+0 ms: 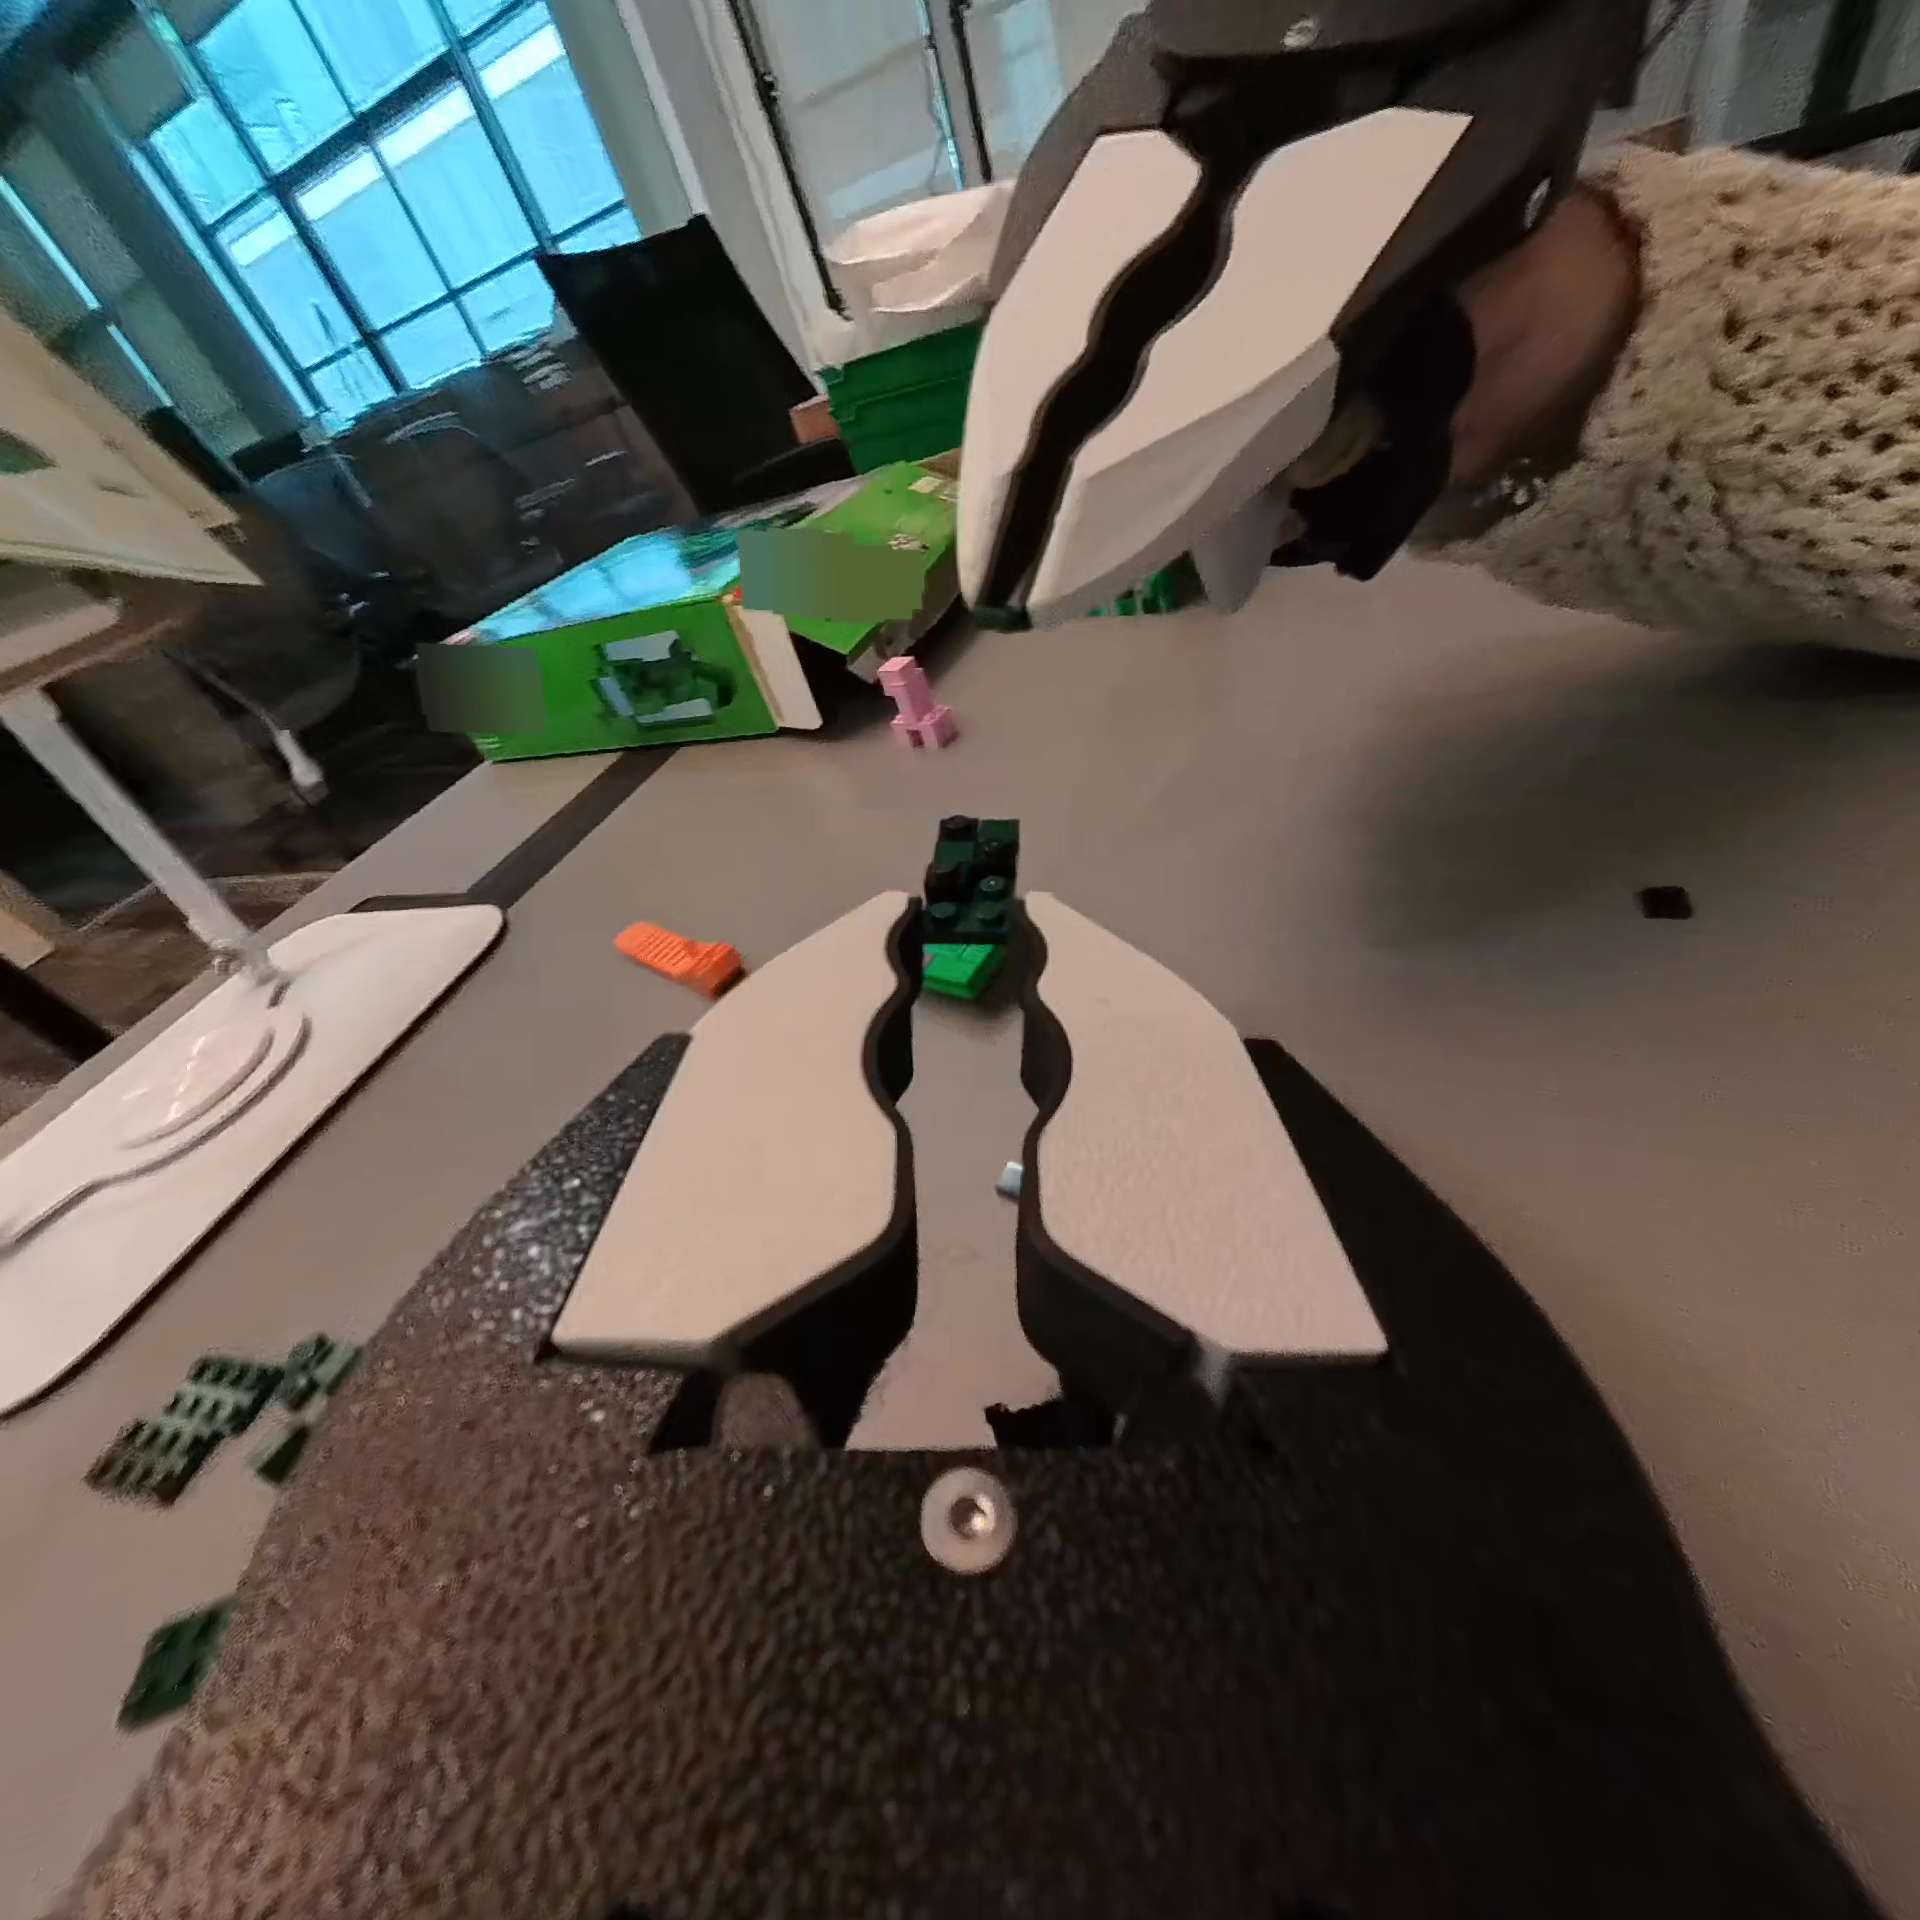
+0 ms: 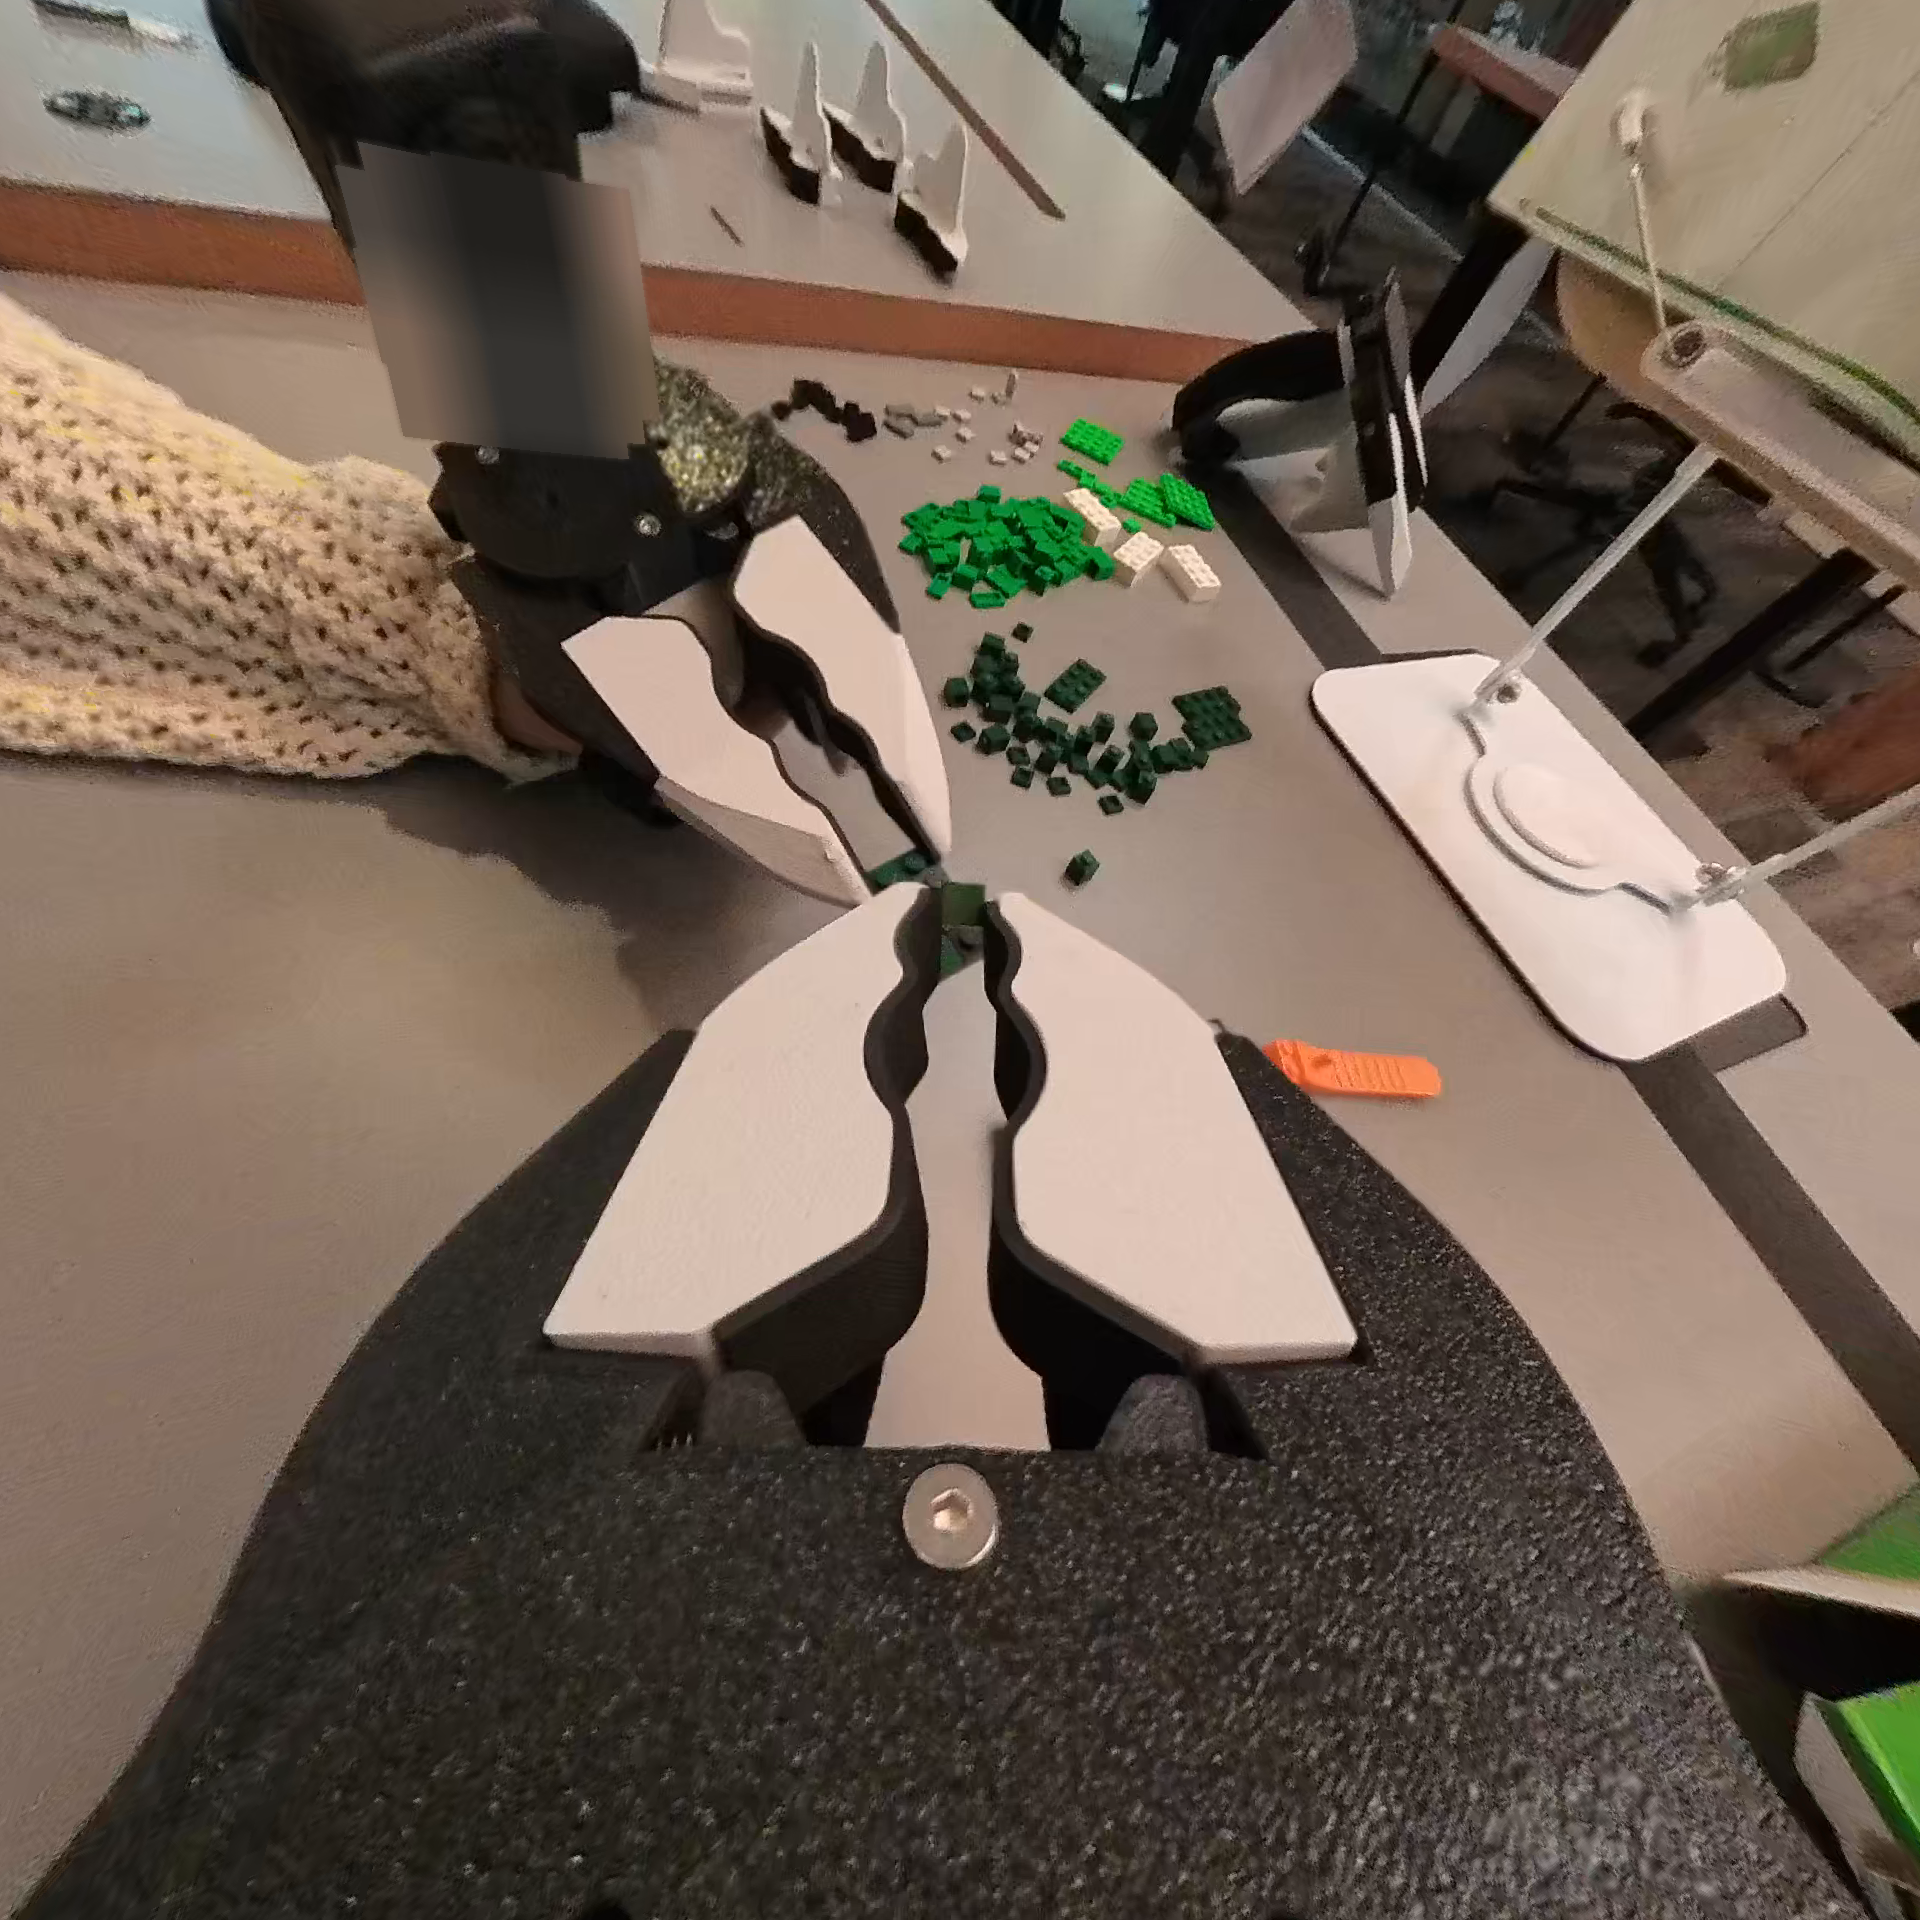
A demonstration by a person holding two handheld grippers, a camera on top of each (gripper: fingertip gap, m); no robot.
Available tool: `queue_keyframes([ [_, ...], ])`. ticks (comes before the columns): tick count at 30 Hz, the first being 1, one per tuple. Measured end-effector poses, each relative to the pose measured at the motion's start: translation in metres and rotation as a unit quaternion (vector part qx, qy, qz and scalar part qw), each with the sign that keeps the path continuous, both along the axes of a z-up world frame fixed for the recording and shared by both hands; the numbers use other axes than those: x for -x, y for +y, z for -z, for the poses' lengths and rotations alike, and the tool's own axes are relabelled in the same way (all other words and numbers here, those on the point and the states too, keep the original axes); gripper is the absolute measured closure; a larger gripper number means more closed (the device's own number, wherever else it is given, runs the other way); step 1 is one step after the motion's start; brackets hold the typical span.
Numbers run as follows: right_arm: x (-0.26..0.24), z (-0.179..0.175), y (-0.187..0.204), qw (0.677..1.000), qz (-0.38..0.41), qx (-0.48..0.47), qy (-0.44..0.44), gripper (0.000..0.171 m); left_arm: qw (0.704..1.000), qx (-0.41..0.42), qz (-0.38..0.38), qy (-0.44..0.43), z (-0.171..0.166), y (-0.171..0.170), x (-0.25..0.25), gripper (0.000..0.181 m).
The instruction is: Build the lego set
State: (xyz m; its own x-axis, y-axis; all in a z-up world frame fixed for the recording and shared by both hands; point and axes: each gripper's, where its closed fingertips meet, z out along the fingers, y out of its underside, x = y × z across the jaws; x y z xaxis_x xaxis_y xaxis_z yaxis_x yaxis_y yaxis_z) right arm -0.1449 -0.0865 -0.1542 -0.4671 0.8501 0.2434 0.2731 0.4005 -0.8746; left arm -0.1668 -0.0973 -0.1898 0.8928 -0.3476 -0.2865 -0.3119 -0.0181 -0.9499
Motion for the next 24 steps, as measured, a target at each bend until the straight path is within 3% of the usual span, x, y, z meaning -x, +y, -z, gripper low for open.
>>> queue_keyframes([
  [7, -0.012, 0.007, 0.005, 1.000, -0.015, 0.006, -0.002, 0.164, 0.998, -0.001, 0.069, -0.013, -0.002, 0.020, -0.021, 0.166],
  [24, -0.024, 0.038, -0.019, 0.992, -0.092, -0.013, -0.080, 0.164, 0.986, 0.079, 0.134, -0.058, 0.009, 0.003, -0.044, 0.166],
])
